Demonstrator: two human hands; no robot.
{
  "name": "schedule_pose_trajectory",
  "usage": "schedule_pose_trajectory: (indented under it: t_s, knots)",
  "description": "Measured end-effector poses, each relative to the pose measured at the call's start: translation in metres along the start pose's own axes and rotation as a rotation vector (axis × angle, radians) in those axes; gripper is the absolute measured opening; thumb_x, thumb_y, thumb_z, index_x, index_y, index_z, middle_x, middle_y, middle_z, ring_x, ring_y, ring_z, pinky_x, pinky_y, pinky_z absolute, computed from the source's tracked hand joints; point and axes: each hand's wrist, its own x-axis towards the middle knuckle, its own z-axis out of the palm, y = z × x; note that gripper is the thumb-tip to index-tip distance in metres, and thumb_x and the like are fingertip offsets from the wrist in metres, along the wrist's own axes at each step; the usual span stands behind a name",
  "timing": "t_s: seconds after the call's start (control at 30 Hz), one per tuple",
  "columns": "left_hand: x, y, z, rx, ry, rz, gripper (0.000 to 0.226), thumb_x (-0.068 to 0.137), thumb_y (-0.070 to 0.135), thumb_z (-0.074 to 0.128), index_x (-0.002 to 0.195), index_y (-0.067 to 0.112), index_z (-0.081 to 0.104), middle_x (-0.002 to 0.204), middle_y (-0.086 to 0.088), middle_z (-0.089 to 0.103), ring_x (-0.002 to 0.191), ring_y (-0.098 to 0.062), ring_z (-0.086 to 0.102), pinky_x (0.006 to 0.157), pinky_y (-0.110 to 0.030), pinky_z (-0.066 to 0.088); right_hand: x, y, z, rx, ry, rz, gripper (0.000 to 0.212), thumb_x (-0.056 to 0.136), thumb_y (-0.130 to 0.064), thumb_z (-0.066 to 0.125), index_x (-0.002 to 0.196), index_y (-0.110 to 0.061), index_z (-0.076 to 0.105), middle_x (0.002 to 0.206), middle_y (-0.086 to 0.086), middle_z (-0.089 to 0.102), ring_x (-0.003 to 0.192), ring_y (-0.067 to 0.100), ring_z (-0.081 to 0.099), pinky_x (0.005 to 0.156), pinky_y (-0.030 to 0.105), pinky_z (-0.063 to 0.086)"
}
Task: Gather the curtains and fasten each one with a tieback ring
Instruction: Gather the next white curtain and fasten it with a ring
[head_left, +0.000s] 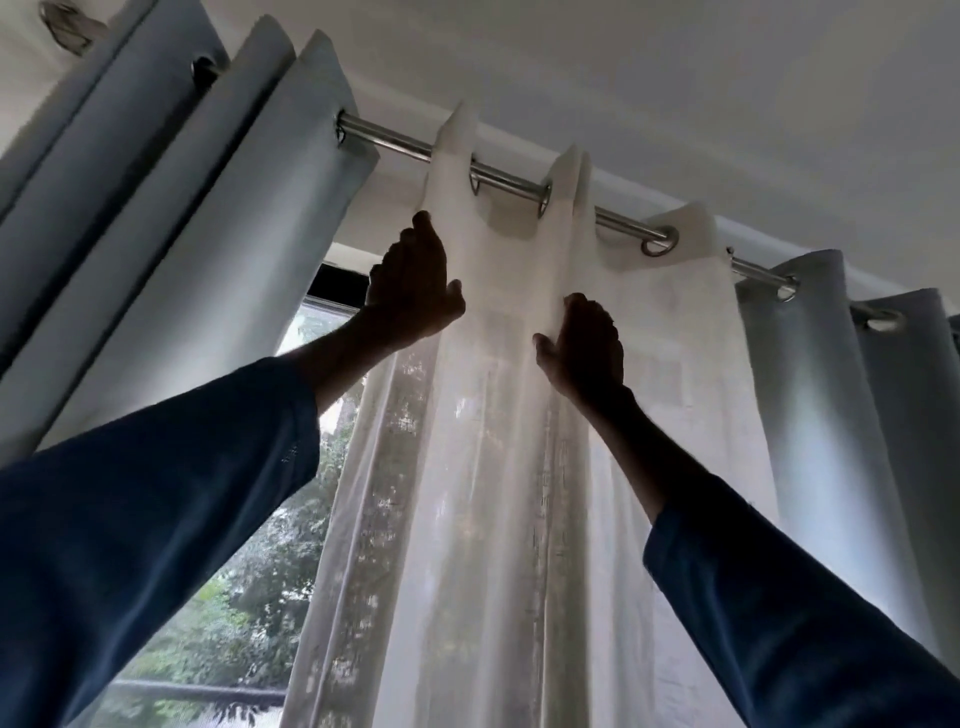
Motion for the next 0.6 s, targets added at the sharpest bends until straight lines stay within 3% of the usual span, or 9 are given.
schedule_pose_trajectory:
  t_s: [0.17, 0.3, 0.4, 0.53, 0.6]
  knots:
    - [0.002, 0.002, 0.008, 0.084, 0.067, 0.039, 0.078, 0.089, 0.026, 0.065, 0.150, 0.009, 0.020, 0.125, -0.019, 0.054, 0.109, -0.036, 0.061, 0.086, -0.050, 0.055, 0.016, -0.001, 0.016, -0.209, 0.189, -0.166, 0.039, 0.090, -0.015, 0.065, 0.124, -0.002, 0.050, 0.127, 0.017, 0.050, 0.117, 0.032, 0.048, 0.091, 0.037, 0.044]
    - [0.001, -0.001, 0.008, 0.140, 0.100, 0.085, 0.073, 0.089, 0.021, 0.063, 0.150, 0.019, 0.023, 0.125, -0.018, 0.053, 0.106, -0.034, 0.061, 0.082, -0.049, 0.055, 0.025, -0.002, 0.031, -0.152, 0.174, -0.248, 0.029, 0.092, -0.010, 0.060, 0.120, -0.004, 0.054, 0.116, 0.014, 0.059, 0.110, 0.031, 0.054, 0.088, 0.036, 0.044]
    - [0.001, -0.007, 0.006, 0.170, 0.112, 0.123, 0.064, 0.091, 0.023, 0.061, 0.147, 0.018, 0.028, 0.122, -0.017, 0.054, 0.104, -0.035, 0.061, 0.080, -0.047, 0.054, 0.031, 0.007, 0.039, -0.020, 0.171, -0.165, 0.019, 0.099, -0.016, 0.055, 0.114, -0.005, 0.060, 0.111, 0.014, 0.065, 0.108, 0.032, 0.059, 0.082, 0.036, 0.045]
    - [0.002, -0.023, 0.004, 0.189, 0.130, 0.171, 0.051, 0.094, 0.025, 0.058, 0.138, 0.013, 0.037, 0.115, -0.015, 0.057, 0.100, -0.033, 0.062, 0.076, -0.039, 0.048, 0.031, 0.021, 0.048, 0.047, 0.145, -0.021, 0.025, 0.102, -0.020, 0.052, 0.122, -0.007, 0.061, 0.121, 0.015, 0.064, 0.117, 0.034, 0.058, 0.093, 0.039, 0.046]
    - [0.003, -0.031, 0.003, 0.187, 0.126, 0.188, 0.042, 0.094, 0.025, 0.057, 0.131, 0.012, 0.042, 0.112, -0.014, 0.059, 0.099, -0.032, 0.062, 0.076, -0.039, 0.049, 0.030, 0.016, 0.054, 0.056, 0.153, -0.007, 0.023, 0.102, -0.019, 0.051, 0.116, -0.007, 0.063, 0.118, 0.015, 0.065, 0.114, 0.035, 0.060, 0.092, 0.039, 0.047]
